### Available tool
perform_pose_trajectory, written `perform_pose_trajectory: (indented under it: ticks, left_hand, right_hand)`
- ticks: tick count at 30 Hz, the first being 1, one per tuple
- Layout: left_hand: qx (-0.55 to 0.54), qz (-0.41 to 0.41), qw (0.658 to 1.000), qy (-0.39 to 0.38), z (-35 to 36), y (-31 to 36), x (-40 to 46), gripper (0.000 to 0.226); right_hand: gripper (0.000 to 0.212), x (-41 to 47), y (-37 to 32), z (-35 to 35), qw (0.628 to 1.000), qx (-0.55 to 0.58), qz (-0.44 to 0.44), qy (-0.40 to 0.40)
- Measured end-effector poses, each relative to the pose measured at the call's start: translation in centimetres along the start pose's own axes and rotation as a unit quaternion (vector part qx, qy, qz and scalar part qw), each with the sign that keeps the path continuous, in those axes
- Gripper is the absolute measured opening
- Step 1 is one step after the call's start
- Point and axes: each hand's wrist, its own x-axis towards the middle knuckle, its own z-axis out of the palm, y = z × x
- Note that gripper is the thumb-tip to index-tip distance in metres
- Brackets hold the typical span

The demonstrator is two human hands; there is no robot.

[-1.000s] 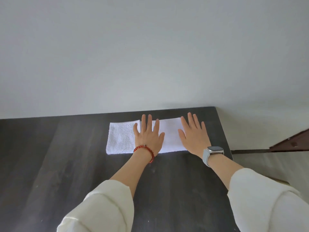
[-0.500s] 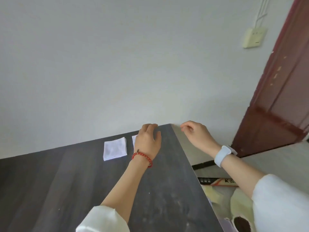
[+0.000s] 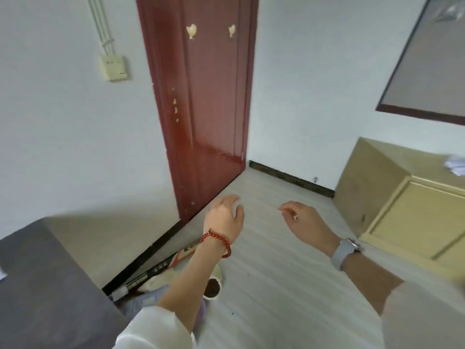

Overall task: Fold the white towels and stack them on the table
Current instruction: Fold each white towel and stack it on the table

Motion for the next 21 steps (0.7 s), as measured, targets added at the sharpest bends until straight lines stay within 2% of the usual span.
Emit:
perform_pose_trajectory:
  ticks: [4, 7, 13, 21]
  left_hand:
    - [-0.033, 0.112, 0.990, -0.074, 12.5, 12.9, 3.9, 0.032]
    - [-0.052, 0.164, 0.976, -0.131, 22.4, 23.4, 5.7, 0.031]
    - [-0.093, 0.256, 0.930, -0.246, 39.0, 41.8, 5.6, 0.028]
    - [-0.082, 0.321, 0.894, -0.301, 56.8, 57.6, 10.0, 0.028]
  right_hand:
    - [0.023, -3.0, 13.1, -10.9, 0.991, -0.033, 0.114, 0.064]
    - [0.025, -5.7, 23.2, -19.2, 0.975, -0.047, 0.194, 0.102]
    - [0.025, -12.3, 39.8, -33.3, 0.918, -0.058, 0.344, 0.187]
    - [0.025, -14.8, 57.5, -43.9, 0.871, -0.038, 0.419, 0.252]
